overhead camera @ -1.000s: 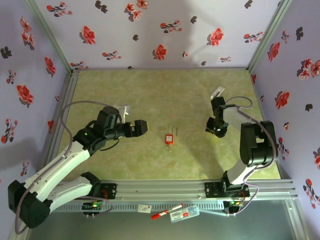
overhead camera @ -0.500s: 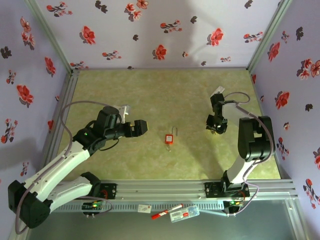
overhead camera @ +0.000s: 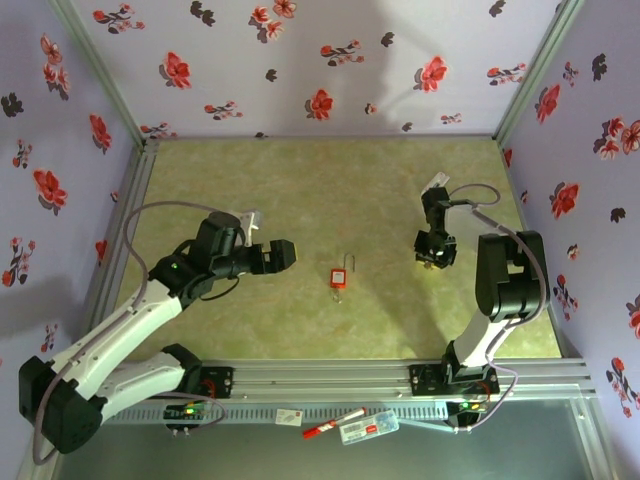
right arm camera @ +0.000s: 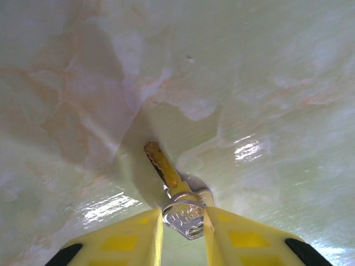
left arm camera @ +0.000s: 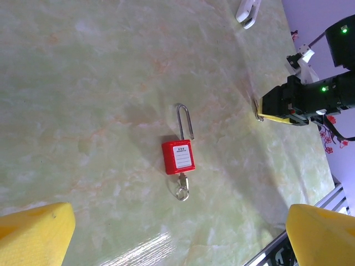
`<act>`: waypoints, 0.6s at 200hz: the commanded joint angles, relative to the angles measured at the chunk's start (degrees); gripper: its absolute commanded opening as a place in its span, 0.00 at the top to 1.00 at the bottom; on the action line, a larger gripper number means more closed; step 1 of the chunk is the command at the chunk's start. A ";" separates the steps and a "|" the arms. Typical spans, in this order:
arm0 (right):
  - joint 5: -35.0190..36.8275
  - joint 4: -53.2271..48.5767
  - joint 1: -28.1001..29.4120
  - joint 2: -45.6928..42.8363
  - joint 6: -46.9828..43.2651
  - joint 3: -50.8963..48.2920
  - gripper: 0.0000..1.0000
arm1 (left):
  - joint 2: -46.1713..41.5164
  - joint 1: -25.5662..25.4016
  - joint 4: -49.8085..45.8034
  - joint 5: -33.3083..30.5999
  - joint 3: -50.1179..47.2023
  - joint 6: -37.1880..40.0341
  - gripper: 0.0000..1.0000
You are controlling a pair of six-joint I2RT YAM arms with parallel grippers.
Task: Unlock with the key
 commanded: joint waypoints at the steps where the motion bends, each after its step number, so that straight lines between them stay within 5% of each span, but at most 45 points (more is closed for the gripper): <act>1: 1.58 -1.77 -0.64 -0.71 0.45 0.00 0.76 | 0.37 0.56 1.24 -0.44 -0.60 -0.31 0.02; 120: 7.21 -4.78 -0.92 -2.45 -5.48 0.92 0.92 | 0.05 0.78 0.58 -0.41 -0.42 0.21 0.02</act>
